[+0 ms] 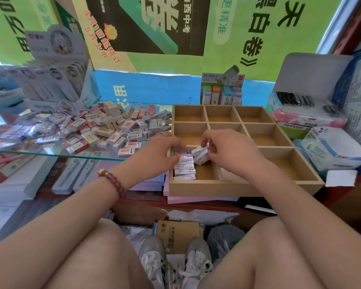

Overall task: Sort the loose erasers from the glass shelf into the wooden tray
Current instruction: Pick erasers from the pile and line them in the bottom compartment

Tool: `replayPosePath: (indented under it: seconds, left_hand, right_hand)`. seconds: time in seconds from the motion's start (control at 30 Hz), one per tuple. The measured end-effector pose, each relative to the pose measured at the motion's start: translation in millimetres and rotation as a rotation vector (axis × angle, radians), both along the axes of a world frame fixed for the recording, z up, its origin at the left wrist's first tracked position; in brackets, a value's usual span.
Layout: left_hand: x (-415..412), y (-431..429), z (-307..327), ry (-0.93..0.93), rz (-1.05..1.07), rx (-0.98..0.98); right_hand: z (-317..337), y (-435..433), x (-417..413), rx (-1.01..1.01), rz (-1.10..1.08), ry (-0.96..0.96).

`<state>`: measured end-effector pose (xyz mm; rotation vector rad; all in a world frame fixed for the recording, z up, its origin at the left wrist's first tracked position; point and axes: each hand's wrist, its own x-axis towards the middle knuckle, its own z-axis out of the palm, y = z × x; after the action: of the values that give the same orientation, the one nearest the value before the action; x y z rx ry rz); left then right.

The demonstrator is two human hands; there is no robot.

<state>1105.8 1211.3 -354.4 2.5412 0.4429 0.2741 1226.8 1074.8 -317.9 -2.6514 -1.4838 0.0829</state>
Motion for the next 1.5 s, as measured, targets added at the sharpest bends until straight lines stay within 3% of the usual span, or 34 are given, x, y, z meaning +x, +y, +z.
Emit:
replayPosePath:
  seconds: [0.17, 0.33, 0.47, 0.57, 0.7, 0.87, 0.97, 1.23, 1.5]
  left_hand:
    - [0, -3, 3, 0.001, -0.022, -0.018]
    - [0, -6, 6, 0.011, -0.035, -0.039]
    - [3, -11, 6, 0.014, -0.089, -0.029]
    - [8, -14, 5, 0.013, -0.132, 0.019]
    - [15, -17, 6, 0.044, -0.077, 0.255]
    - [26, -22, 5, 0.039, -0.066, 0.435]
    - [30, -23, 5, 0.034, -0.05, 0.524]
    - [23, -20, 7, 0.037, -0.104, 0.387]
    - [19, -8, 6, -0.057, 0.04, 0.291]
  right_hand:
    - [-2, 0, 4, 0.05, -0.057, 0.034]
    - [2, -5, 11, 0.091, -0.074, 0.212]
    - [6, -8, 15, 0.031, -0.052, 0.251]
    - [3, -9, 19, 0.098, -0.053, 0.242]
    - [4, -9, 16, 0.156, -0.02, 0.179]
    - [-2, -1, -5, -0.143, -0.005, -0.071]
    - [-8, 5, -11, -0.205, 0.007, -0.188]
    - [-12, -1, -10, -0.192, 0.021, -0.137]
    - [-14, 1, -9, -0.126, 0.03, -0.123]
